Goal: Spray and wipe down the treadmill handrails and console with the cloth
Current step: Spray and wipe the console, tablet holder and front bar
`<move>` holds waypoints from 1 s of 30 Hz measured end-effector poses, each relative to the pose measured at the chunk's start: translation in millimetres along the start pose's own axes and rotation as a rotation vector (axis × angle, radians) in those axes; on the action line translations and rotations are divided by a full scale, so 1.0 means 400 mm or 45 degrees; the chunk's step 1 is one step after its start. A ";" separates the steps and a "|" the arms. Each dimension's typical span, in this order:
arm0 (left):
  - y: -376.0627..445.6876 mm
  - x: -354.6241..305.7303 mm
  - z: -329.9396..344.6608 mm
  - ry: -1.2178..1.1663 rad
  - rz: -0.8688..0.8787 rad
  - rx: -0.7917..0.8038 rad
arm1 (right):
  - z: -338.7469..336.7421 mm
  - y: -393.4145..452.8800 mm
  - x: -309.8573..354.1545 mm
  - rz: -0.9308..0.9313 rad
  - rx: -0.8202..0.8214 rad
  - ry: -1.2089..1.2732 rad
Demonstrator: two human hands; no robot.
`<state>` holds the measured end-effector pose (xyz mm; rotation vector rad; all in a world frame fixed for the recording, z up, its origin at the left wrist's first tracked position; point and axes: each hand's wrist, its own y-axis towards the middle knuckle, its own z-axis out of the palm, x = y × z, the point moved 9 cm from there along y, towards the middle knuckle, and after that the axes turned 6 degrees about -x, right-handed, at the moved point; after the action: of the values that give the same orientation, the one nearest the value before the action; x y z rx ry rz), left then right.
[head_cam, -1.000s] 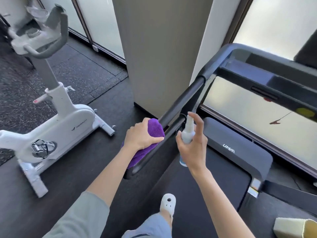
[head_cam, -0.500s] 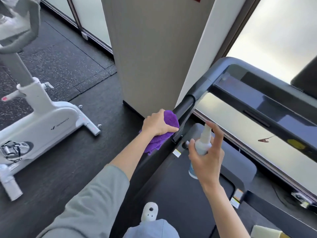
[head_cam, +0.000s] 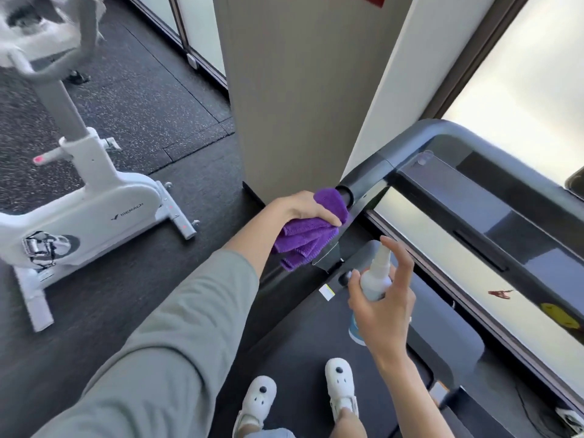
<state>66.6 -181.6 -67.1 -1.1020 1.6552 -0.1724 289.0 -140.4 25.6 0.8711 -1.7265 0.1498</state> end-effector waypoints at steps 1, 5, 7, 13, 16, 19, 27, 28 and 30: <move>-0.005 0.001 0.000 -0.037 0.001 -0.010 | -0.001 0.014 -0.006 -0.014 0.039 0.009; -0.030 0.018 -0.006 -0.098 0.007 -0.101 | -0.010 0.067 -0.008 -0.104 0.163 0.029; -0.052 0.049 -0.013 -0.102 -0.020 -0.120 | -0.007 0.091 -0.006 -0.111 0.212 0.051; -0.149 0.156 -0.038 -0.048 -0.048 -0.177 | 0.035 0.102 0.036 -0.182 0.240 0.108; -0.208 0.218 -0.054 -0.018 -0.054 -0.187 | 0.066 0.071 0.063 -0.191 0.246 0.140; -0.283 0.302 -0.075 0.022 -0.064 -0.234 | 0.097 0.034 0.088 -0.196 0.246 0.142; -0.519 0.506 -0.131 0.237 -0.063 -0.377 | 0.192 -0.082 0.152 -0.241 0.322 0.139; -0.541 0.527 -0.135 0.262 -0.066 -0.398 | 0.202 -0.093 0.157 -0.242 0.344 0.149; -0.573 0.561 -0.141 0.301 -0.072 -0.462 | 0.215 -0.108 0.163 -0.253 0.368 0.161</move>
<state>154.5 -495.2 -60.2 -1.4468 1.9160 -0.0386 242.6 -246.3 38.2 1.2138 -1.5125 0.3203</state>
